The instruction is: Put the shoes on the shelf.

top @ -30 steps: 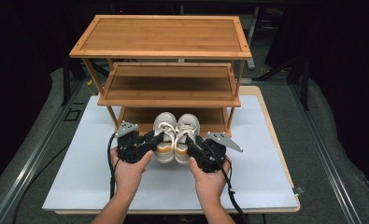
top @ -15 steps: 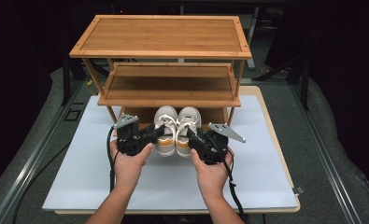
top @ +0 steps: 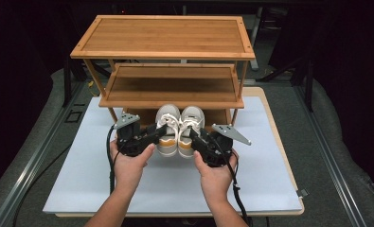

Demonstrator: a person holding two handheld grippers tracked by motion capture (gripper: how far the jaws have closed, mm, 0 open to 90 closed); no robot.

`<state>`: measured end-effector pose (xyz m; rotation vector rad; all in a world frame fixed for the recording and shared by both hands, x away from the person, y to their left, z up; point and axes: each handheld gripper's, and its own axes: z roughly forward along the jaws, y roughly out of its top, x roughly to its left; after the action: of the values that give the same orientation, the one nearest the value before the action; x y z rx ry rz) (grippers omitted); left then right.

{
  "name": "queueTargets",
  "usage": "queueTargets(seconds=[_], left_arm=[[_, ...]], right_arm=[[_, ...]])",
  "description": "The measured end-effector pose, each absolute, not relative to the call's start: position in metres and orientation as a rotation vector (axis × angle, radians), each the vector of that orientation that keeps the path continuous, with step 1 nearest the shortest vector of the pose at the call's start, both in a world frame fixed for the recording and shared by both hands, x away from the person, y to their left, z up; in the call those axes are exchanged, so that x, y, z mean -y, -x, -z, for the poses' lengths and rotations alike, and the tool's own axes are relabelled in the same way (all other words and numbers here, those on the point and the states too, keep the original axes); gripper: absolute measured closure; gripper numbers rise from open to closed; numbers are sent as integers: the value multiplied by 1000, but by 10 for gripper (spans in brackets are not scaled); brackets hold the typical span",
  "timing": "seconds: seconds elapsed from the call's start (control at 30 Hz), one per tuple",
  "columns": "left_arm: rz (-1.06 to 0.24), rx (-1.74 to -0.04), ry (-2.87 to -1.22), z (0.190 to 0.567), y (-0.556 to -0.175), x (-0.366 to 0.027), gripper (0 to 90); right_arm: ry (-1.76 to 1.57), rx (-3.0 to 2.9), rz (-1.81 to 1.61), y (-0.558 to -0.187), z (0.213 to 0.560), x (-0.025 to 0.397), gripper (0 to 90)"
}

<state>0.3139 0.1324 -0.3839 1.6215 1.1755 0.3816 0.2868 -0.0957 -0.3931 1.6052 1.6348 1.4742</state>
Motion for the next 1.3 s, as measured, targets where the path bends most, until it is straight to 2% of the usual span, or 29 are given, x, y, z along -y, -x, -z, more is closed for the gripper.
queueTargets(seconds=[0.43, 1.3], left_arm=[[-384, -1170, -1600, 367, -330, -134, 604], [-370, -1212, -1578, 350, -389, -141, 603]], right_arm=[[-1565, -1640, -1473, -302, 373, 95, 617], [-1583, -1680, -1457, -366, 355, 88, 616]])
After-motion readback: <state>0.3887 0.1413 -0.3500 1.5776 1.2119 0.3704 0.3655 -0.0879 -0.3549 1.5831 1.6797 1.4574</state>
